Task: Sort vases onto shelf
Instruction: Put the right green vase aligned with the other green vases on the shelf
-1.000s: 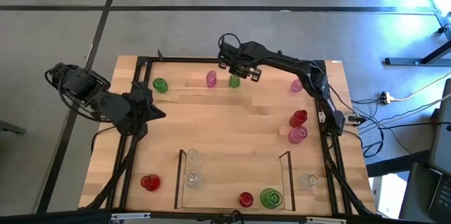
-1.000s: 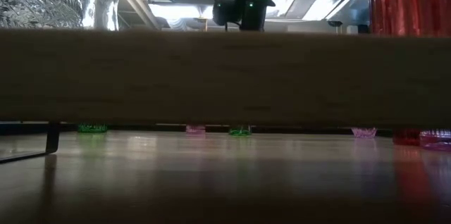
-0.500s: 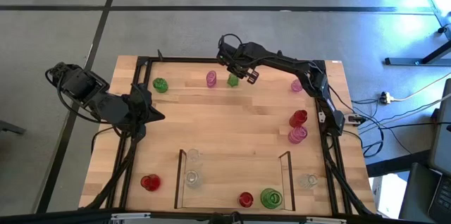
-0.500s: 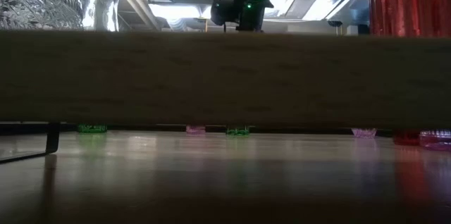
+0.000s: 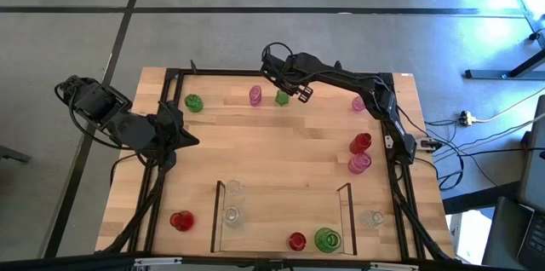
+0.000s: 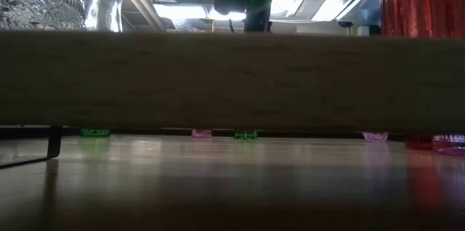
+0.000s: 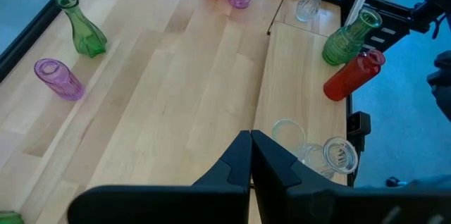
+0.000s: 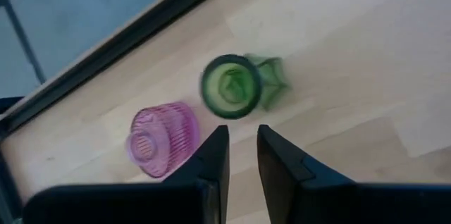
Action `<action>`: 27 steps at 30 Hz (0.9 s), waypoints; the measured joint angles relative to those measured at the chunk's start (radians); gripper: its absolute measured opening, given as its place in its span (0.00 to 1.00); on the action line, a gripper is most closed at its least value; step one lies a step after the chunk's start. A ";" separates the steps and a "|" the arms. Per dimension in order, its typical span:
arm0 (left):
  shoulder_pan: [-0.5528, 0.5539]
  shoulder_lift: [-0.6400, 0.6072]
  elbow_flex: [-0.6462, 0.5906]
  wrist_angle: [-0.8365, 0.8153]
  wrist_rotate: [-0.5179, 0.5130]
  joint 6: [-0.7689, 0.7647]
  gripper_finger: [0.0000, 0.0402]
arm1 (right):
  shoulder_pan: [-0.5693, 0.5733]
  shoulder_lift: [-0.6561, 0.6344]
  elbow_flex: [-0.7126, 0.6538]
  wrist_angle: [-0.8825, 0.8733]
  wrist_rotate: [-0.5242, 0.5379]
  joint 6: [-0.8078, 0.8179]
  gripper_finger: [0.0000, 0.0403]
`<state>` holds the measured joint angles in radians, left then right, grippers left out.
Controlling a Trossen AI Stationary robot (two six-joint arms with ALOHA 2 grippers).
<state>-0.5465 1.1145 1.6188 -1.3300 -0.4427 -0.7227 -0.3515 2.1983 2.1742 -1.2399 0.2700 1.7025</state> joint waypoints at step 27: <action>0.000 0.000 0.000 0.000 0.017 -0.007 0.00 | -0.036 0.014 -0.009 0.015 -0.010 0.176 0.15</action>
<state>-0.5465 1.1145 1.6188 -1.3300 -0.4254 -0.7295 -0.3874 2.2122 2.1647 -1.2247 0.2604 1.8782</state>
